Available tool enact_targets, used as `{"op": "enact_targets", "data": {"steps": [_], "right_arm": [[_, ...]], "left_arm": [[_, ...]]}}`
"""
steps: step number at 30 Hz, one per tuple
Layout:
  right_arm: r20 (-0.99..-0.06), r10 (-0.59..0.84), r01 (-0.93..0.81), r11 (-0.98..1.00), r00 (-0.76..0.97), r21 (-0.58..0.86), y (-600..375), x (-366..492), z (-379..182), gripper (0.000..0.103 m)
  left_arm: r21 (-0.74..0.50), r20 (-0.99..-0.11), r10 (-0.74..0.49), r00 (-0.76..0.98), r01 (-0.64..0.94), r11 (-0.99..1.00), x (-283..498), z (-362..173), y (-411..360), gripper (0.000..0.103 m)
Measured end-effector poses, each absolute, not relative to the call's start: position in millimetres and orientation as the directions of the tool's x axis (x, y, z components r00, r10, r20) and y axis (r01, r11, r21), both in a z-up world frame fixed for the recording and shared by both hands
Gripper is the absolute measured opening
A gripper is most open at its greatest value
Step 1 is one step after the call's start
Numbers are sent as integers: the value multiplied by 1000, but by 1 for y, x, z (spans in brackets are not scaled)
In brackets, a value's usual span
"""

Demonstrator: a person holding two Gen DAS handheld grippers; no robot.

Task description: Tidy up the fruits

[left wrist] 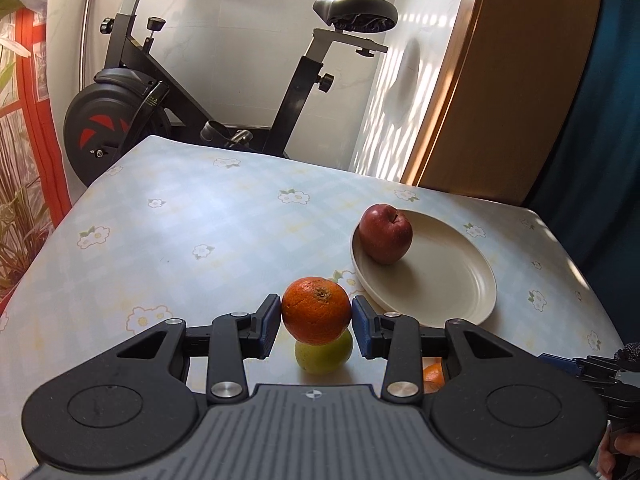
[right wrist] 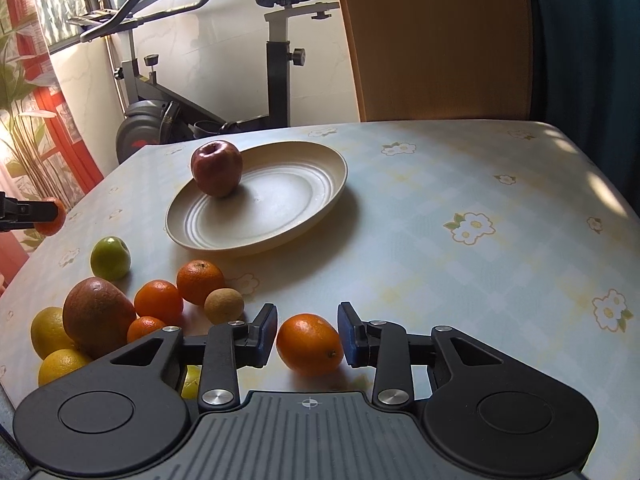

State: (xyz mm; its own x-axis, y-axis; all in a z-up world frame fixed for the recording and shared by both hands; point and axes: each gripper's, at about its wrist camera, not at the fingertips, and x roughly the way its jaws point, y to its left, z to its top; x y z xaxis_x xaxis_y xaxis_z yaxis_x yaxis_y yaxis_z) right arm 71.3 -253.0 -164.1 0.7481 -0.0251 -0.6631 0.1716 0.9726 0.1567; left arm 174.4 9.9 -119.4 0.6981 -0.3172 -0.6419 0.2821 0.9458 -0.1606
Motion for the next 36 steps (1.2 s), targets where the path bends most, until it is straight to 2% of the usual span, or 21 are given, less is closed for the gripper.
{"op": "enact_targets", "data": {"steps": [3, 6, 17, 21, 25, 36], "right_arm": [[-670, -18, 164, 974, 742, 156, -253, 69, -168, 44], [-680, -32, 159, 979, 732, 125, -251, 68, -169, 44], [-709, -23, 145, 983, 705, 112, -252, 69, -176, 41], [-727, -43, 142, 987, 685, 75, -248, 72, -174, 34], [-732, -35, 138, 987, 680, 82, -250, 73, -173, 32], [-656, -13, 120, 986, 755, 119, -260, 82, -139, 32]], "left_arm": [[-167, -650, -325, 687, 288, 943, 172, -123, 8, 41], [-168, -663, -326, 673, 290, 942, 171, -129, 9, 41], [-168, -675, -334, 658, 304, 938, 170, -135, 10, 41], [-166, -676, -336, 656, 308, 937, 172, -136, 9, 41], [-158, -673, -343, 655, 325, 932, 172, -134, 6, 41], [-132, -640, -386, 664, 400, 907, 182, -115, -8, 41]]}}
